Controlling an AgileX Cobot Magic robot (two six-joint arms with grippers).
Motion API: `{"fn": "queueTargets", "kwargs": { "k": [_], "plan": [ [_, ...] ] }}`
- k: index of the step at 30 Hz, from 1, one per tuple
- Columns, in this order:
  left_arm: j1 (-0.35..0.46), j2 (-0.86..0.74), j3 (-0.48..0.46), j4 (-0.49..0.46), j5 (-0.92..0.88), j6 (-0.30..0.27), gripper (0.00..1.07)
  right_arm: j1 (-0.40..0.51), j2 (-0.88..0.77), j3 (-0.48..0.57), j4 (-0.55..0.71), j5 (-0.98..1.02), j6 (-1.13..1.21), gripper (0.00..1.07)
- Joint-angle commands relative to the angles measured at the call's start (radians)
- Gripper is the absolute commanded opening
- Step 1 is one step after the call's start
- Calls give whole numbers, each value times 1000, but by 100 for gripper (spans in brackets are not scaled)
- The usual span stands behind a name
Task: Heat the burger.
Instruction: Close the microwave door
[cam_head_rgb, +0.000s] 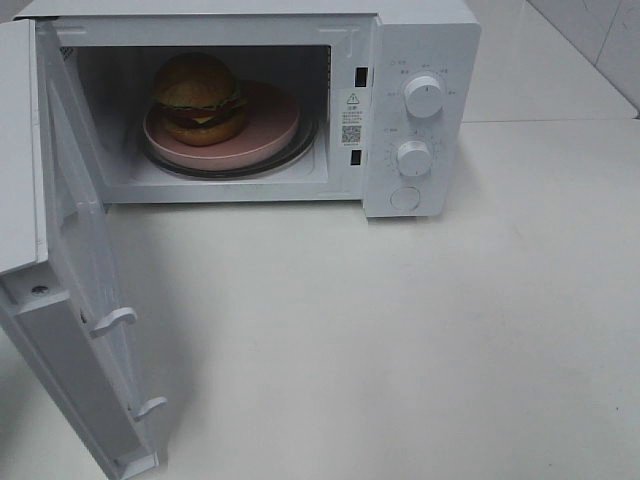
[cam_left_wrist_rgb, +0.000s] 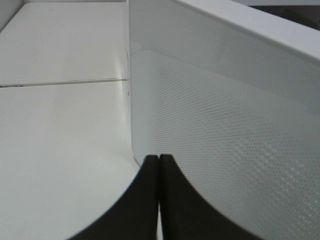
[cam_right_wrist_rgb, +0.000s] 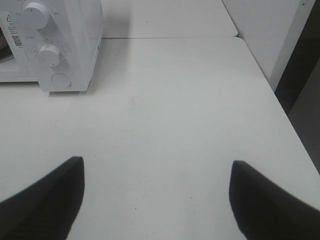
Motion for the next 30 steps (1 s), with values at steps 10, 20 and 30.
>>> {"fn": "queueTargets", "kwargs": {
  "k": [10, 20, 30],
  "plan": [
    [-24, 256, -13, 61, -304, -15, 0, -4, -25, 2, -5, 1, -1, 75],
    [-204, 363, -62, -101, -315, 108, 0, -4, -25, 2, -5, 1, -1, 75],
    [-365, 449, -150, -293, -350, 182, 0, -4, -25, 2, -5, 1, -1, 75]
  ]
}}
